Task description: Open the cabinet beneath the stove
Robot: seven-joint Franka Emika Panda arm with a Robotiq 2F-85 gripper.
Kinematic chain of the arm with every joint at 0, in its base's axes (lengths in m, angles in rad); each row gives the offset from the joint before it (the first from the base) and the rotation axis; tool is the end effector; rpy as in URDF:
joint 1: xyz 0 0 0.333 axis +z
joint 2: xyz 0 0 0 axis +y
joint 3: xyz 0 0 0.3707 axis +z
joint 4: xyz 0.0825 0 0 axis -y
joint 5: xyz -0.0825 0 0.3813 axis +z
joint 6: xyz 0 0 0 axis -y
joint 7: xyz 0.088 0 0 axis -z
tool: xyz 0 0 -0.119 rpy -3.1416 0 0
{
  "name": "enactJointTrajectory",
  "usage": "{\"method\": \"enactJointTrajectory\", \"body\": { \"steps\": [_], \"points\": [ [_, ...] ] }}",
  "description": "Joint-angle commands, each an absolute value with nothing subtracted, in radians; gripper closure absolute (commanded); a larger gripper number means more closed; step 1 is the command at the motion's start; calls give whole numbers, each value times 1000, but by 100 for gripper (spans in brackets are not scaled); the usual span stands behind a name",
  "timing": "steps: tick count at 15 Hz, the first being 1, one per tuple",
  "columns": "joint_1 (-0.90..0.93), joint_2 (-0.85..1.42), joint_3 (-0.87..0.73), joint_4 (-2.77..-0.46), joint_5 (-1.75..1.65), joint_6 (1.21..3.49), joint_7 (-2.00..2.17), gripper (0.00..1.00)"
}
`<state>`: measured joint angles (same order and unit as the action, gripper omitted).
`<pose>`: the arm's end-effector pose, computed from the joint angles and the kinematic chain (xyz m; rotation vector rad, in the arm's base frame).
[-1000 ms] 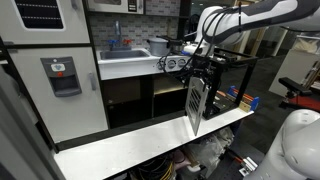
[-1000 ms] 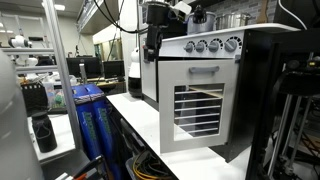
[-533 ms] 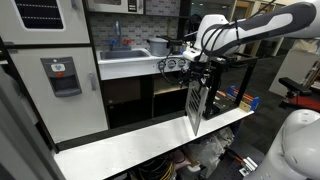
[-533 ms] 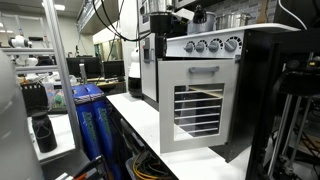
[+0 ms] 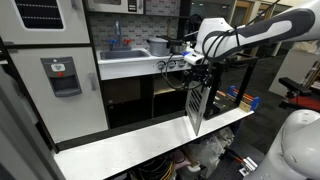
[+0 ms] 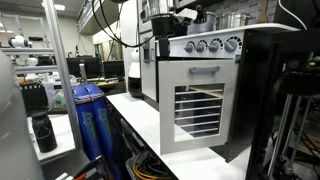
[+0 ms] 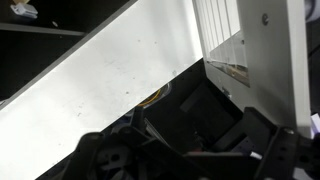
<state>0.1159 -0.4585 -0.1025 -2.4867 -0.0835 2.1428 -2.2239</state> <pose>0.3901 -0.0025 0.4984 1.2555 2.7553 0.0409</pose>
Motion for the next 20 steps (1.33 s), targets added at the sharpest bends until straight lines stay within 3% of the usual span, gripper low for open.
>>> {"method": "enactJointTrajectory", "body": {
  "steps": [1,20],
  "points": [
    [85,-489,-92,-2496,-151,2112,-2232,0],
    [22,-673,-124,-2605,-276,1961,-2161,0]
  ]
}}
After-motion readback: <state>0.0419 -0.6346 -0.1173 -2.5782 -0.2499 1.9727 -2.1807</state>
